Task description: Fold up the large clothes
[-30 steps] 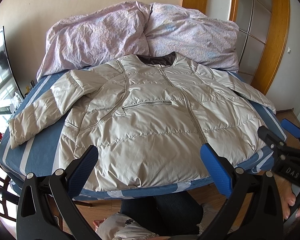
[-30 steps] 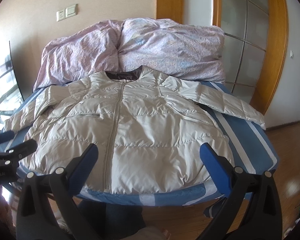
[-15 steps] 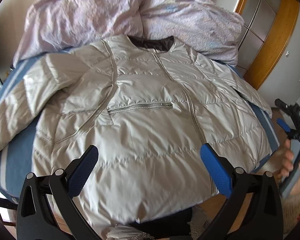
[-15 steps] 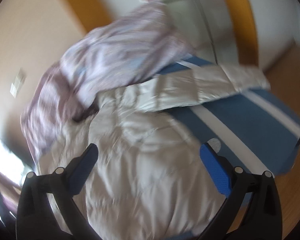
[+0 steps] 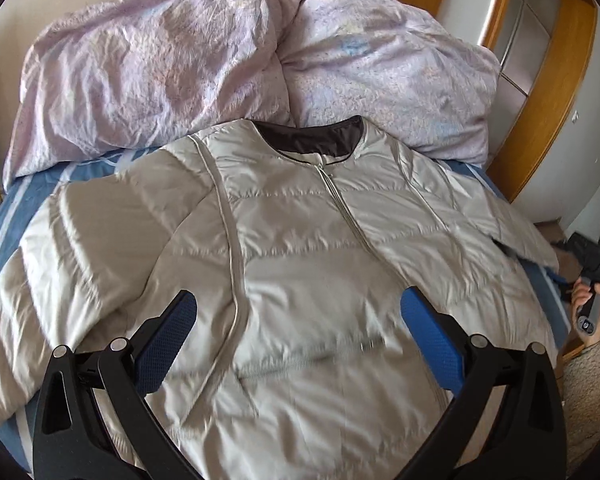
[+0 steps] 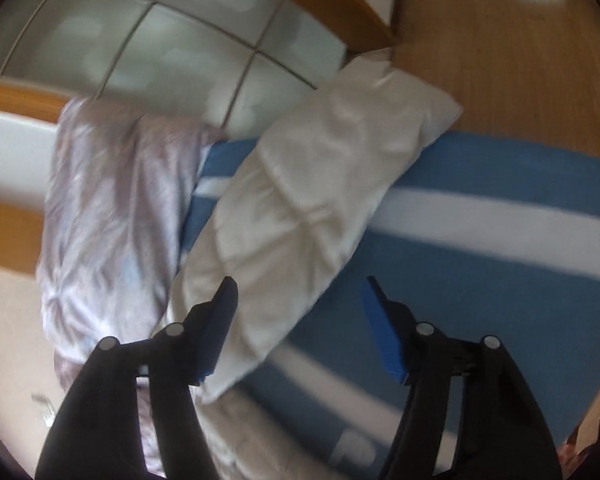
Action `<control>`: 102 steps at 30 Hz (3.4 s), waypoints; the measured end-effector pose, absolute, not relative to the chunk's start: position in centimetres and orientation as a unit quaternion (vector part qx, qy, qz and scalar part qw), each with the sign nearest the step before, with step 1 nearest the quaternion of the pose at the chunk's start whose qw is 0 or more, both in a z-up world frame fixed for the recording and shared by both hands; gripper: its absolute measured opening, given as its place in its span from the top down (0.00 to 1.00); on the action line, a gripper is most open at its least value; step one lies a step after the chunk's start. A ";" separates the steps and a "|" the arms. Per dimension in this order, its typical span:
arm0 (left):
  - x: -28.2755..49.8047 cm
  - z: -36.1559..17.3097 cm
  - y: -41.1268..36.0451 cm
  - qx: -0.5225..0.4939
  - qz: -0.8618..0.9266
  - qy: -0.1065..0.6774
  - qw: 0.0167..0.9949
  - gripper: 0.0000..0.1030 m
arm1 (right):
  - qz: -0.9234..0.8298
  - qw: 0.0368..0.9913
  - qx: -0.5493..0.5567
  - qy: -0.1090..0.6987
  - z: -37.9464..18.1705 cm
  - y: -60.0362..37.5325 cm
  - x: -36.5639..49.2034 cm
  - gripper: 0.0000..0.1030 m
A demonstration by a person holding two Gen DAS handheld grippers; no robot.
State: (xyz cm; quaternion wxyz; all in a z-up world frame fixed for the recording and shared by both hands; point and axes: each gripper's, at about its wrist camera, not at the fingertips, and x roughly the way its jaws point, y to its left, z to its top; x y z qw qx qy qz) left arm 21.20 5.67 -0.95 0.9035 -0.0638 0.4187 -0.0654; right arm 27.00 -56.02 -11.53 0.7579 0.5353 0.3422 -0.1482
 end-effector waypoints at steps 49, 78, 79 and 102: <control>31.8 -6.8 8.3 -0.391 -0.198 0.446 0.781 0.06 | 0.179 0.880 0.051 0.437 -6.5 -15.0 34.1 0.93; 35.7 -11.6 6.5 -0.408 -0.147 0.507 0.745 0.82 | 0.239 0.859 0.001 0.453 -6.2 -12.8 30.7 0.36; 35.6 -11.2 6.8 -0.398 -0.141 0.504 0.754 0.84 | 0.235 0.863 0.007 0.446 -5.6 -13.2 30.7 0.36; 33.7 -9.5 9.8 -0.308 -0.074 0.480 0.818 0.50 | 0.093 0.895 -0.072 0.430 -6.4 -11.8 35.5 0.51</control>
